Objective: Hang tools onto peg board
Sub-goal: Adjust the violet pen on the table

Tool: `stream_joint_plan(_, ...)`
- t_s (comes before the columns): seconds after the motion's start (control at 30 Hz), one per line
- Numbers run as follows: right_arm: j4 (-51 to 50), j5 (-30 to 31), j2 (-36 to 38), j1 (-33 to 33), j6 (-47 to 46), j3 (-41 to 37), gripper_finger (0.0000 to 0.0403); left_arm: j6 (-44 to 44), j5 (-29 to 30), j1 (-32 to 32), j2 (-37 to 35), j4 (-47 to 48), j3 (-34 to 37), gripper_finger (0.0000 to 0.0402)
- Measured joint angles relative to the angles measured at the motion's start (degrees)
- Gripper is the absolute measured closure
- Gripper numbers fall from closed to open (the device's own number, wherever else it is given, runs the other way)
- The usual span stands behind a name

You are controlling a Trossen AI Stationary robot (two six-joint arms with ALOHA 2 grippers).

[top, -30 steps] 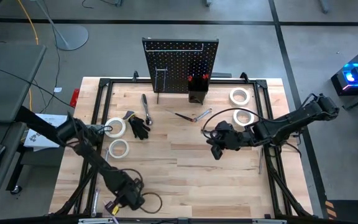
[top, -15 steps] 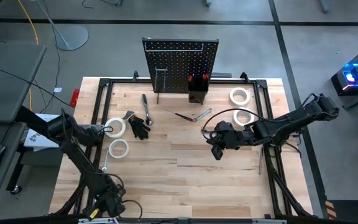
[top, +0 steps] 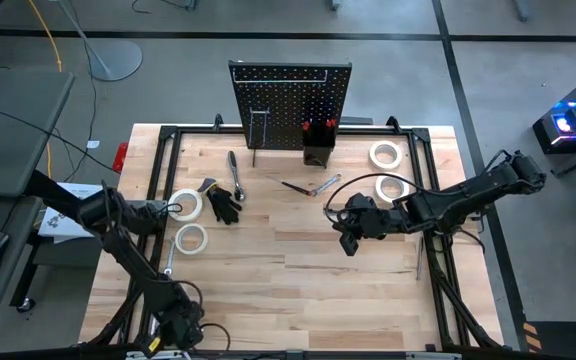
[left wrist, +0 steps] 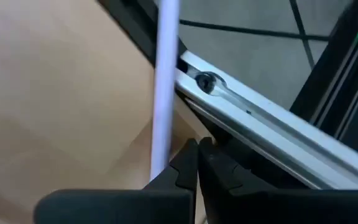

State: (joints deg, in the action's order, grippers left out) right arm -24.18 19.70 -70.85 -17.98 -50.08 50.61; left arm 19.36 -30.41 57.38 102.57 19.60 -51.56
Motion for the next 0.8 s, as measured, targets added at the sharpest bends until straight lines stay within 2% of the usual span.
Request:
stream_joint_plan(0.27, -0.45, -0.76, 0.00, 0.00, -0.54, 0.00, 0.0403, -5.03, -1.74, -2.45, 1.73, 0.65, 0.25, 0.0402)
stream_joint_plan(0.4, -0.46, -0.84, 0.00, 0.00, -0.49, 0.00, 0.0403, -8.04, -2.08, -7.49, 1.57, 4.60, 0.18, 0.0402)
stream_joint_plan(0.53, -0.46, -1.46, 0.00, 0.00, -0.48, 0.00, 0.0403, -15.99, -1.95, -12.84, 1.41, 8.23, 0.18, 0.0402)
stream_joint_plan(0.7, -0.85, -2.34, 0.00, 0.00, -0.37, 0.00, 0.0403, -25.72, 3.08, -21.25, 1.28, 13.91, -1.66, 0.0401)
stream_joint_plan(0.8, -0.92, -2.38, 0.00, -0.01, 0.02, 0.00, 0.0403, -27.34, 7.11, -26.53, 1.31, 17.42, -3.81, 0.0401)
